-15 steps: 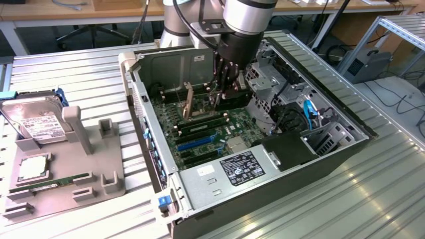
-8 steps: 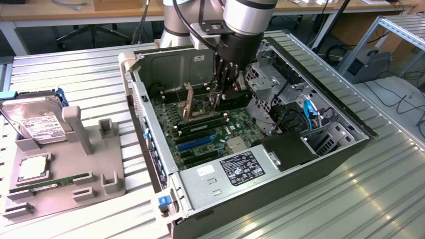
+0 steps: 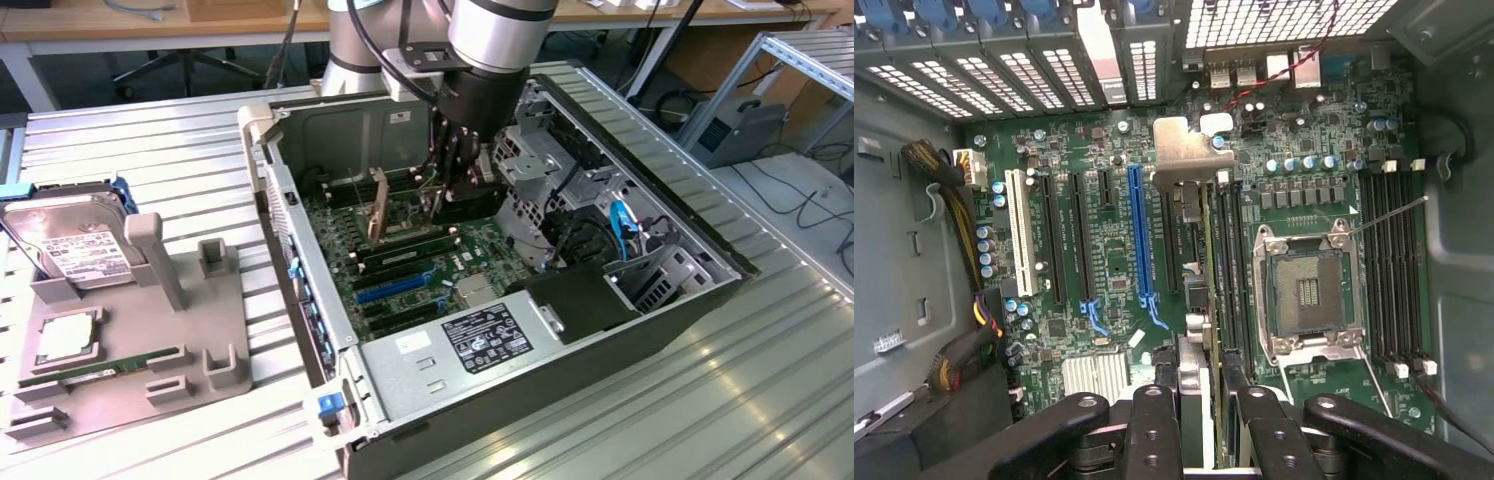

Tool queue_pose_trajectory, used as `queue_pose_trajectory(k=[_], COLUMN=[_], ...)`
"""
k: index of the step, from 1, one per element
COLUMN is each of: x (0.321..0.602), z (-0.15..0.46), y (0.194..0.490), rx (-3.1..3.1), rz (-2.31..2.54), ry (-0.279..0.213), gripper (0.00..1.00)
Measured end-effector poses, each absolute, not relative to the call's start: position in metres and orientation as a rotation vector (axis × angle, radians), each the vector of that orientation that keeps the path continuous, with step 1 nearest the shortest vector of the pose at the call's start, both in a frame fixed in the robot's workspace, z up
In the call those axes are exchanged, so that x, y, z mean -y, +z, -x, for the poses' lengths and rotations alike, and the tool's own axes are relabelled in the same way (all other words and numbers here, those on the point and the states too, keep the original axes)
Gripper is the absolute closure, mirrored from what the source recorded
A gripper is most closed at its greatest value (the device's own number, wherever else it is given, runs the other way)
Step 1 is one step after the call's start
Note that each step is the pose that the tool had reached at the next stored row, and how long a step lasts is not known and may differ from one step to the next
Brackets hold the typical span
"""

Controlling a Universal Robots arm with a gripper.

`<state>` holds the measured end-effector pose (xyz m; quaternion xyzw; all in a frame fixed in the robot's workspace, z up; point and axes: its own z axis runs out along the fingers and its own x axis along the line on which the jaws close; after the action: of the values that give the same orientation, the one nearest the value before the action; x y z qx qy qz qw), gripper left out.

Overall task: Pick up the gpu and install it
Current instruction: 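Insert the gpu into the slot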

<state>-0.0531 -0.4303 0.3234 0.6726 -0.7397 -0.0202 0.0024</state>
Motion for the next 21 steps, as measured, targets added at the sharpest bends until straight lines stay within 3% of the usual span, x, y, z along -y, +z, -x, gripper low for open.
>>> queue_pose_trajectory(k=[21], x=[0.4319], z=[0.0531], y=[0.3190], rx=[2.320], rz=[-2.110], ry=[-0.063], gripper=[0.72])
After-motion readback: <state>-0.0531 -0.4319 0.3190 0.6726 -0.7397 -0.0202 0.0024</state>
